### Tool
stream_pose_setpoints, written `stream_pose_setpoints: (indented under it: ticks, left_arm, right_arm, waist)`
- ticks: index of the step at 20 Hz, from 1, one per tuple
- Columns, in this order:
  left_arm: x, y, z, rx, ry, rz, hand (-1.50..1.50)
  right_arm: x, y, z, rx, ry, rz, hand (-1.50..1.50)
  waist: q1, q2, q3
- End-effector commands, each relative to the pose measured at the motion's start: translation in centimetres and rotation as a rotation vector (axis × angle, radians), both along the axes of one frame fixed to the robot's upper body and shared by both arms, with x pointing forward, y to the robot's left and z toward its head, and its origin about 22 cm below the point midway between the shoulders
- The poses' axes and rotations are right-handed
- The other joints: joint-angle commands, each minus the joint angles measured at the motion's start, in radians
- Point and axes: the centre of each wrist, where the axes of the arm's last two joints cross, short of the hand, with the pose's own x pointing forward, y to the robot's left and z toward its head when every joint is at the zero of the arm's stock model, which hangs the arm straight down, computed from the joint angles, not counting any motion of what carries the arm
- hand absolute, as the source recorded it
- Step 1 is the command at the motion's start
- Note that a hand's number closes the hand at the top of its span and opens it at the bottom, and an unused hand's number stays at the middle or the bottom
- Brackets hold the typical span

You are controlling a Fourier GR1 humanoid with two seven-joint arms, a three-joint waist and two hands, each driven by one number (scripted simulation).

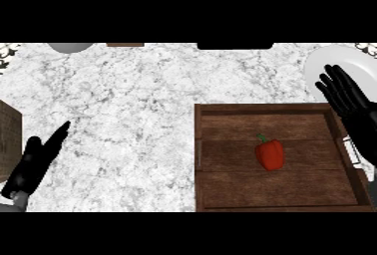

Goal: Pick the bell pepper from the tray and place it in the plate

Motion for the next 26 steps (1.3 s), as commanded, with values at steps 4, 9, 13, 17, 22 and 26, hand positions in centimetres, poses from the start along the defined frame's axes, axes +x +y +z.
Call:
stream_pose_setpoints:
  ticks: [4, 9, 13, 17, 22, 26]
  left_arm:
    - [0.9, -4.4, -0.3, -0.098, -0.146, 0.085, 0.0]
    - [1.1, -5.6, -0.3, -0.18, -0.151, 0.114, 0.0]
    - [1.2, -8.1, -1.0, -0.218, -0.184, 0.15, 0.0]
    - [1.5, -9.5, -0.8, -0.232, -0.179, 0.144, 0.0]
    - [1.9, -9.3, -0.2, -0.211, -0.187, 0.156, 0.0]
    - [0.6, -9.6, -1.2, -0.215, -0.176, 0.15, 0.0]
  right_arm:
    - [1.2, 4.7, 0.5, 0.11, 0.078, 0.294, 1.5]
    - [0.6, 1.0, 10.6, -0.698, -0.312, 0.191, 1.5]
    - [-1.2, 0.5, -2.9, -0.288, -0.19, 0.033, 1.5]
    - [-1.7, 1.6, -7.2, 0.142, -0.131, 0.199, -1.5]
    - [-0.7, -2.7, -6.4, -0.225, -0.156, 0.441, -1.5]
    - [0.6, -2.5, -2.7, -0.572, -0.238, 0.395, -1.5]
  waist:
    - [0.036, -0.038, 0.011]
    - [0.019, -0.072, -0.002]
    - [-0.001, -0.033, 0.018]
    - [0.015, -0.03, 0.018]
    - [0.021, -0.037, 0.013]
    - [0.022, -0.041, 0.011]
